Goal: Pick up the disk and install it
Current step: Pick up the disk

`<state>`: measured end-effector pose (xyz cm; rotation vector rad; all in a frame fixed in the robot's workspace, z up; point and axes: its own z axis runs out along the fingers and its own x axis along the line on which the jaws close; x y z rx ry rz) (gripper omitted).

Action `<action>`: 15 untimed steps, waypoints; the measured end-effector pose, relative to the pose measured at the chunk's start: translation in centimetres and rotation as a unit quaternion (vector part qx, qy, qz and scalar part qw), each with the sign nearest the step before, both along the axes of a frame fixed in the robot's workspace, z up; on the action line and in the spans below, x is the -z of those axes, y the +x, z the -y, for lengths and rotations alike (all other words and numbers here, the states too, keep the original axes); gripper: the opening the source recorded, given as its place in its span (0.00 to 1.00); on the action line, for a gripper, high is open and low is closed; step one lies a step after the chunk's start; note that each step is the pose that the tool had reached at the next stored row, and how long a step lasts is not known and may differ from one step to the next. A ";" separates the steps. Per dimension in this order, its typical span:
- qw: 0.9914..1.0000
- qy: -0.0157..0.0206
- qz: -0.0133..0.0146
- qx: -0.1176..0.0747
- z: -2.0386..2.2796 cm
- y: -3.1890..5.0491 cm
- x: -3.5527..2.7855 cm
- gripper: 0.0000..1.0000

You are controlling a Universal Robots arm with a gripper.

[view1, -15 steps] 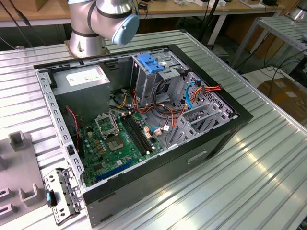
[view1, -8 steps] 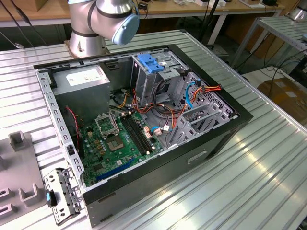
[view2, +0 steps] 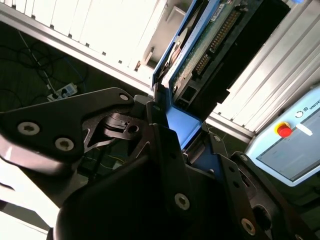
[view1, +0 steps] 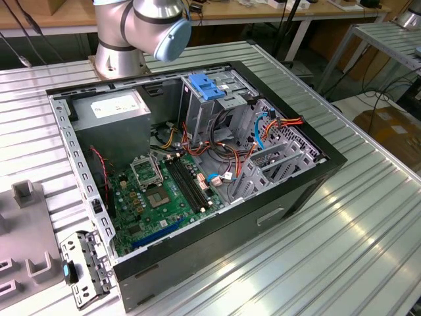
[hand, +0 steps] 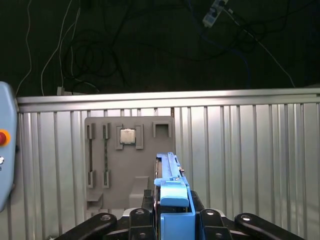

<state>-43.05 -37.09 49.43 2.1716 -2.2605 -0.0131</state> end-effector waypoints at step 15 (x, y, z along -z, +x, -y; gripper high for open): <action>1.000 0.000 -0.003 0.000 0.00 2.12 0.00 0.37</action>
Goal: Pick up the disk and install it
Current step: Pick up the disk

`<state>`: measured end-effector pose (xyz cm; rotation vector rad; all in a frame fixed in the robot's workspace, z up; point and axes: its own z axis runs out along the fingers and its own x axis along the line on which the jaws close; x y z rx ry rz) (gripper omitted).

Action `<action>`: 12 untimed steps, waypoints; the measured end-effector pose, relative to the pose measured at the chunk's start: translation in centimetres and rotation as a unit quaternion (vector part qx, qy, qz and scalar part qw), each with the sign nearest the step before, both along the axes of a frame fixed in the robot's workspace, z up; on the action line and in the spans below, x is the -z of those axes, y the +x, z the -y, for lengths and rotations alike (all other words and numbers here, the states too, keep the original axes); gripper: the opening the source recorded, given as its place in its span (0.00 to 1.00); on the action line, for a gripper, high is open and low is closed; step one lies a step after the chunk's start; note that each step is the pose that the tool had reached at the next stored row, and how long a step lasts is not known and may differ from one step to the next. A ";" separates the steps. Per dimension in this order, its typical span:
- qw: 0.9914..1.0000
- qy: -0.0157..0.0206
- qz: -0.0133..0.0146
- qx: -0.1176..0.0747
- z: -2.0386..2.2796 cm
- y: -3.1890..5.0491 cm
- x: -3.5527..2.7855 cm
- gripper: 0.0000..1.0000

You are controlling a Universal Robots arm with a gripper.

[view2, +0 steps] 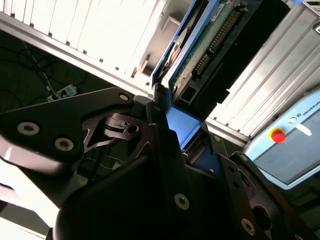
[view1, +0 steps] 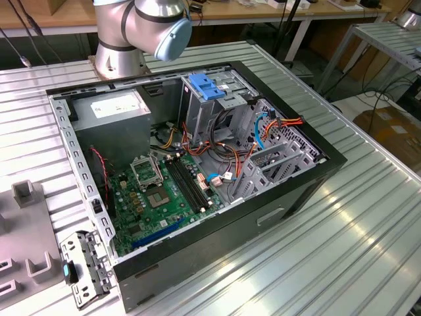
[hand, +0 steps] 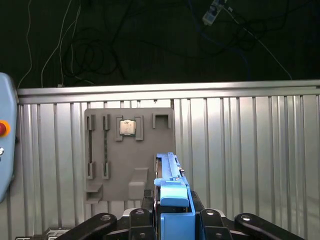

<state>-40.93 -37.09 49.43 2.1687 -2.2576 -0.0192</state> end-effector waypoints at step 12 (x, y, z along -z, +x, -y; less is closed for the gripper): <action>1.000 0.000 -0.004 0.000 0.00 4.20 0.00 0.37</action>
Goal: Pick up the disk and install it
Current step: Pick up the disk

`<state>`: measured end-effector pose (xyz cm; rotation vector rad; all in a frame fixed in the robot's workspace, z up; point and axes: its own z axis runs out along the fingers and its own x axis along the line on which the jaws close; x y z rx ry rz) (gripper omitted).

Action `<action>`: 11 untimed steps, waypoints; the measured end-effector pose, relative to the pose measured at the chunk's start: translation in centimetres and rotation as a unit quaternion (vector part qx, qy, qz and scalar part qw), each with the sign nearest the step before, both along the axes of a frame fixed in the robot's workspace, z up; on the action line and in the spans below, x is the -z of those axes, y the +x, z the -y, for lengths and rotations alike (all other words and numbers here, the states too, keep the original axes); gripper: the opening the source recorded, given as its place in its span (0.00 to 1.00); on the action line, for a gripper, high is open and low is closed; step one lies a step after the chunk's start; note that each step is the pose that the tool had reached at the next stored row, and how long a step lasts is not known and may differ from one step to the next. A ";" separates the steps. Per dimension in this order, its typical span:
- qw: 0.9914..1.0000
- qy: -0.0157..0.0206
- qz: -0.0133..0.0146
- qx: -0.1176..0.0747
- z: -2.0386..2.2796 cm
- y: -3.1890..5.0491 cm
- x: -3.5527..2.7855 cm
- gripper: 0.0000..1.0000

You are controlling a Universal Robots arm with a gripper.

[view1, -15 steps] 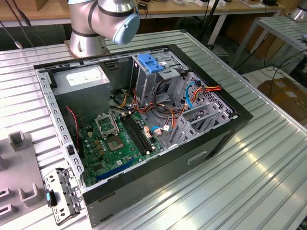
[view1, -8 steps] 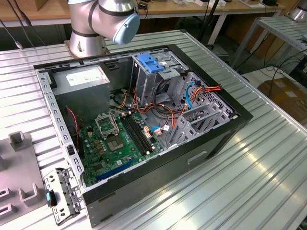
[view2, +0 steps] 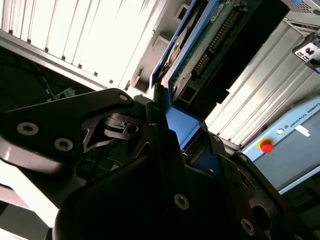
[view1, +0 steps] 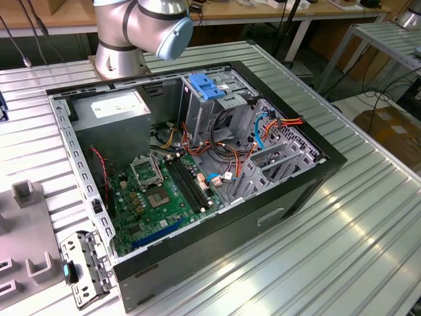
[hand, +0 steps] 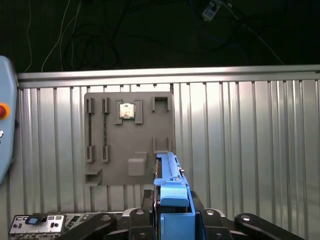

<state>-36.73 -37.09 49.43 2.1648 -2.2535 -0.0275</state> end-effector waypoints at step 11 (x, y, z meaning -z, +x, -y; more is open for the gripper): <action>1.000 0.000 -0.001 0.000 0.00 1.99 0.00 0.37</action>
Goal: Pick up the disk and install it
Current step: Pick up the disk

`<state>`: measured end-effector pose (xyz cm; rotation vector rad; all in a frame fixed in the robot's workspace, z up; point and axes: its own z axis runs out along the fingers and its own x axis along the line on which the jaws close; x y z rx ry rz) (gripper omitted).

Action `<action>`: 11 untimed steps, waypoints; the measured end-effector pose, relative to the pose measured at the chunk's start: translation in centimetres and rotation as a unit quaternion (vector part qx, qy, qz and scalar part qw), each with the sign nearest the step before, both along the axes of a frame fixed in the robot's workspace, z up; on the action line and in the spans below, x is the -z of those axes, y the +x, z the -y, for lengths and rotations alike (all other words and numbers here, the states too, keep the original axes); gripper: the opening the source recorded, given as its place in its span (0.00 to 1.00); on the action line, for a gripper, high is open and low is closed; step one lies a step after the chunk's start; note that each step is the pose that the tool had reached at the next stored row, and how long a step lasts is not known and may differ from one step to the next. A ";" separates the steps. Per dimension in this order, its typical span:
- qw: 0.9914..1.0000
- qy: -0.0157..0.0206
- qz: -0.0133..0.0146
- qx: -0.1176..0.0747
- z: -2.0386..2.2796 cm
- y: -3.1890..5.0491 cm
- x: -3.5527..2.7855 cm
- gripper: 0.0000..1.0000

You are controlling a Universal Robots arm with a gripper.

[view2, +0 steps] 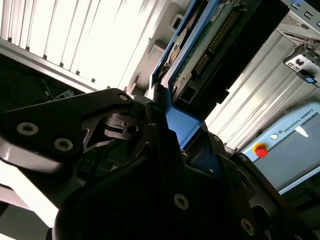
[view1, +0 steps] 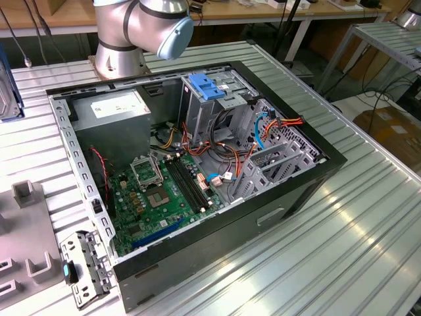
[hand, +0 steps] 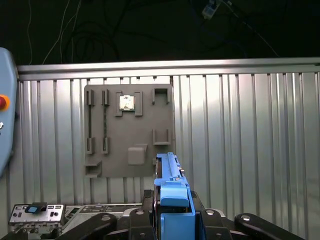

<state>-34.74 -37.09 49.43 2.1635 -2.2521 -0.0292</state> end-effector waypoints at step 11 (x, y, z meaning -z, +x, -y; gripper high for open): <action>1.000 -0.003 0.000 0.000 0.00 1.63 0.00 0.37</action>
